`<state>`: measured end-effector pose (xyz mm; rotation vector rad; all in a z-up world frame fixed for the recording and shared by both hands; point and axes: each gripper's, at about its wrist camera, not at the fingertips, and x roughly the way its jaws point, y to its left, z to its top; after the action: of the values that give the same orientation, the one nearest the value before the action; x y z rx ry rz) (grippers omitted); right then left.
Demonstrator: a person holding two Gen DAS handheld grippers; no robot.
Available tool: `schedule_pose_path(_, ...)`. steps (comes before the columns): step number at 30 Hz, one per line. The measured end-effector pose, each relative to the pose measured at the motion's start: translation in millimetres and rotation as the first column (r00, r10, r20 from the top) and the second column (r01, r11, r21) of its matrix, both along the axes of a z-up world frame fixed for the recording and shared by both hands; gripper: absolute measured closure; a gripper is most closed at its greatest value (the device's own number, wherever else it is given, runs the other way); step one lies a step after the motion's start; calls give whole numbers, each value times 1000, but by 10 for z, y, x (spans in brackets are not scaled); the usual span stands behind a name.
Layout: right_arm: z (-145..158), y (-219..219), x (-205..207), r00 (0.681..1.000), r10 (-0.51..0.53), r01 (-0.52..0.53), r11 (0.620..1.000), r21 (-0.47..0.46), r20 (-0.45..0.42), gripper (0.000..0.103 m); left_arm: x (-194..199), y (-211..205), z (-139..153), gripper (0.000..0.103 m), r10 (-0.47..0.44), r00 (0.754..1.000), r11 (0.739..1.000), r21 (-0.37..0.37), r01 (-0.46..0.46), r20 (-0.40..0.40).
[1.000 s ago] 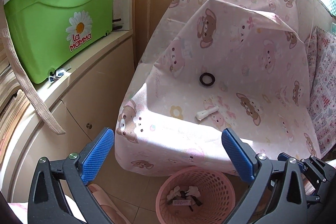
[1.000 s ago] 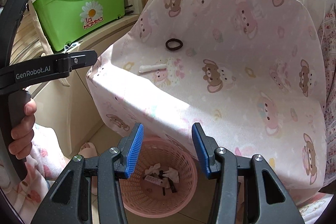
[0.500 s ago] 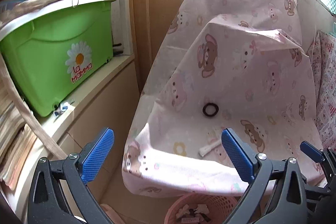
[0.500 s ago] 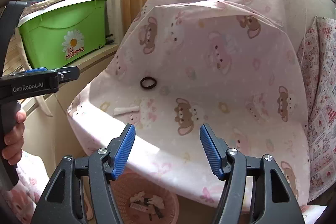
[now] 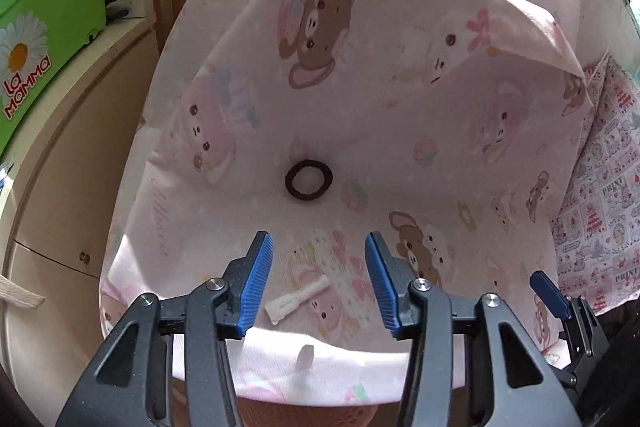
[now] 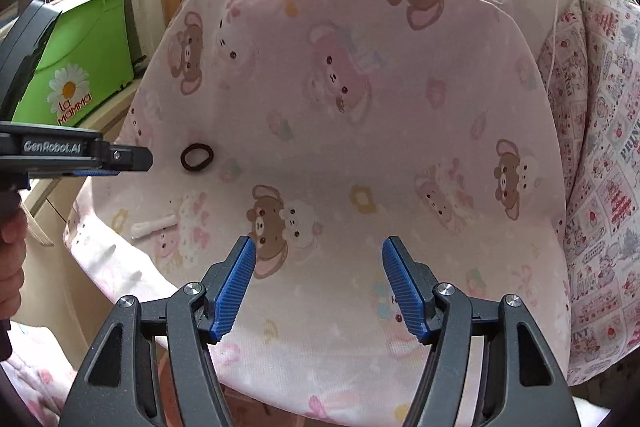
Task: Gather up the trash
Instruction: 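Close the left tool on the black hair tie and lift it, then hold the hair tie in the left tool while the right tool approaches the white plastic piece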
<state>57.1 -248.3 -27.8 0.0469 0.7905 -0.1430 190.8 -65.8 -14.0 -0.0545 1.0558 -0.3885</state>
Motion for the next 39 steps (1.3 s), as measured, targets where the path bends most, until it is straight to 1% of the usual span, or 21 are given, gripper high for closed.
schedule_pose_path(2,-18,-66,24,1000,-11,11,1000,20,-10,35,110,-104,-31,57,-8,1000,1000,24,8,0)
schedule_pose_path(4,-11,-151,43,1000,-23,23,999,45,-17,35,256,-176,-71,57,-4,1000,1000,24,4,-22)
schedule_pose_path(7,23,-288,49,998,-58,58,996,64,-9,35,494,-187,-162,60,67,997,998,19,-67,-43)
schedule_pose_path(8,37,-320,53,998,-65,66,995,71,-12,35,559,-196,-202,63,84,996,996,25,-83,-43)
schedule_pose_path(9,57,-349,54,998,-65,66,994,84,-14,35,613,-207,-246,70,91,995,995,39,-90,-48)
schedule_pose_path(10,81,-371,48,998,-62,62,994,95,-9,35,651,-221,-284,73,92,994,995,51,-90,-53)
schedule_pose_path(11,101,-385,36,998,-67,66,994,89,-1,35,681,-241,-319,75,87,995,995,61,-83,-55)
schedule_pose_path(14,118,-392,8,996,-84,84,995,45,9,35,721,-303,-402,75,68,996,995,80,-63,-61)
schedule_pose_path(18,100,-404,19,997,-79,80,995,54,-6,35,763,-380,-477,84,74,994,994,81,-68,-74)
schedule_pose_path(19,101,-400,16,997,-80,81,996,46,-5,35,769,-404,-496,88,64,995,995,85,-57,-81)
schedule_pose_path(20,101,-397,14,997,-81,81,996,35,-3,35,759,-428,-506,99,56,995,994,98,-48,-82)
schedule_pose_path(21,100,-393,11,997,-83,83,996,24,-1,35,746,-446,-502,99,51,996,993,111,-42,-77)
schedule_pose_path(23,94,-396,9,996,-86,86,996,17,-1,35,665,-431,-432,99,46,998,994,105,-41,-51)
schedule_pose_path(26,91,-416,-8,996,-85,85,996,33,0,35,474,-320,-275,99,17,999,999,42,-15,-47)
schedule_pose_path(28,80,-411,-10,997,-79,79,996,41,-3,35,284,-239,-169,99,0,1000,999,38,2,-31)
schedule_pose_path(29,76,-401,-9,997,-71,71,996,46,-3,35,180,-180,-113,99,-13,1000,999,40,14,-14)
schedule_pose_path(31,67,-359,-10,998,-56,56,998,43,3,35,-44,-83,-3,99,-27,999,996,87,23,42)
schedule_pose_path(33,54,-292,-12,998,-55,55,998,9,11,35,-255,30,95,99,-27,996,995,103,18,87)
schedule_pose_path(35,40,-197,-8,998,-67,68,996,-52,22,33,-408,135,166,99,-9,995,994,106,-2,101)
schedule_pose_path(36,32,-145,-6,998,-62,63,995,-74,28,28,-423,212,180,99,3,995,994,107,-13,98)
schedule_pose_path(39,25,-46,10,999,-27,29,997,-74,33,25,-599,375,242,99,18,994,995,99,-29,112)
